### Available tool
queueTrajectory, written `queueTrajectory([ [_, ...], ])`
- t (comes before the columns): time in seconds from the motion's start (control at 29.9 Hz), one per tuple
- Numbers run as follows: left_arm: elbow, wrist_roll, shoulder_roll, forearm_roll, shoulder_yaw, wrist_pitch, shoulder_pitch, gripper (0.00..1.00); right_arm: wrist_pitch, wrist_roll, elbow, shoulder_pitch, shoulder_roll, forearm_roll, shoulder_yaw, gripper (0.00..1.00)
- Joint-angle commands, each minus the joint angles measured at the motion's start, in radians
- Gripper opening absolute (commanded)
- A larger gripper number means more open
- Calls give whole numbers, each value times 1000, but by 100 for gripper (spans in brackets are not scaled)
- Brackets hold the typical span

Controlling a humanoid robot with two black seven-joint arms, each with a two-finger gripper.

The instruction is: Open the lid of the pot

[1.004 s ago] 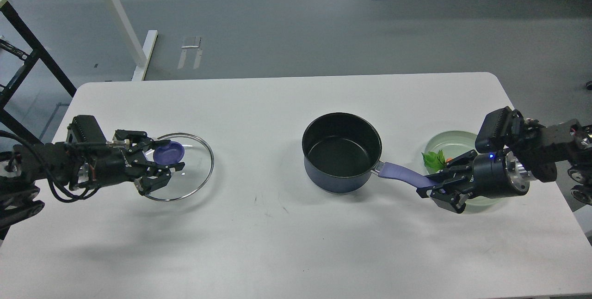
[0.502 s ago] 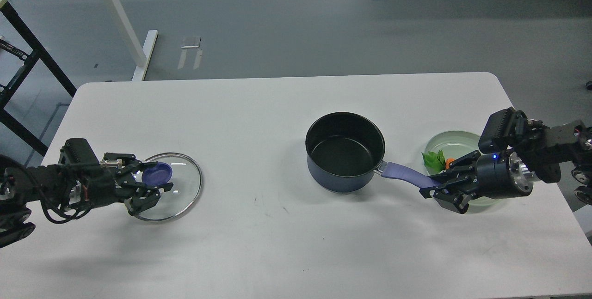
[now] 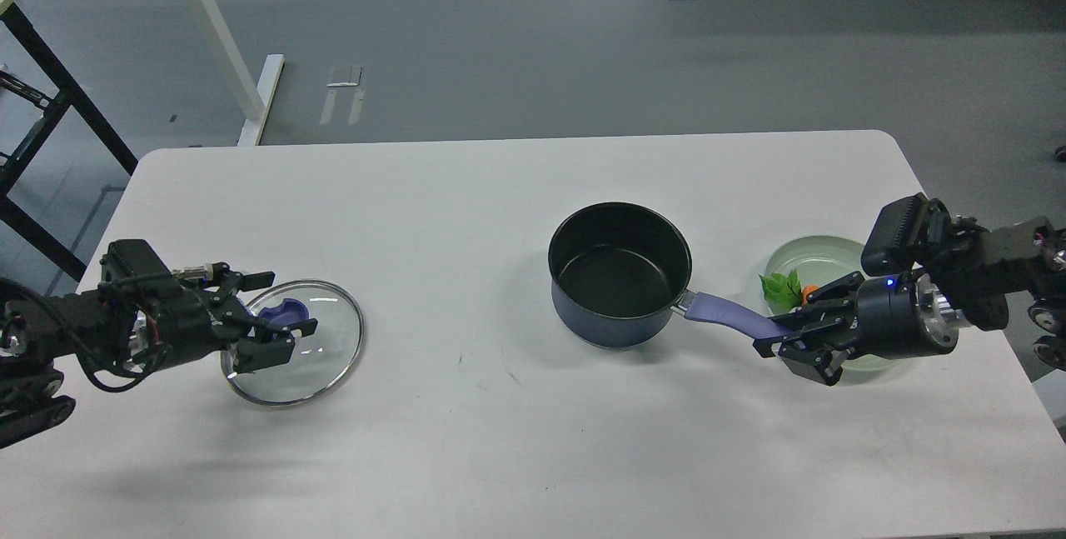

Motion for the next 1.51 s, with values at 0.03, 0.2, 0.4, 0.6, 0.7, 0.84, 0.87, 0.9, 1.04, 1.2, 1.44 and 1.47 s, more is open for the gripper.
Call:
queueTrajectory([
  [0.03,-31,0,5,-201,-3,-92,-62,99,-1,0,3,-1,6,12,1,34],
  [0.2,-88,0,28,-530,-123,-312,-99,99,-1,0,1,-11,15,14,0,34],
  [0.4,-88,0,18,-1019,-287,-622,-99,99,-1,0,1,-17,14,14,0,50],
  [0.6,-88,0,-5,-1229,-336,-630,-121,99,-1,0,30,6,-15,81,6,84],
  [0.7,-77,0,-21,-1250,-384,-622,-126,99,-1,0,33,61,-61,187,15,99],
  [0.84,-31,0,-122,-1327,-486,-565,-126,99,-7,0,20,110,-86,404,38,99],
  [0.87,-16,0,-143,-1353,-508,-549,-123,99,-10,0,9,107,-91,470,56,99],
  [0.9,-8,0,-156,-1380,-523,-538,-119,99,-19,0,-8,104,-94,532,82,99],
  [1.04,-6,0,-176,-1549,-534,-533,-74,99,-136,0,-45,75,-97,900,122,99],
  [1.2,3,0,-237,-1608,-587,-507,15,99,-307,0,-123,35,-53,1408,124,99],
  [1.44,29,0,-304,-1615,-674,-504,150,99,-369,0,-273,-32,81,1779,130,99],
  [1.47,32,0,-318,-1614,-689,-504,174,99,-369,0,-286,-52,95,1812,135,99],
])
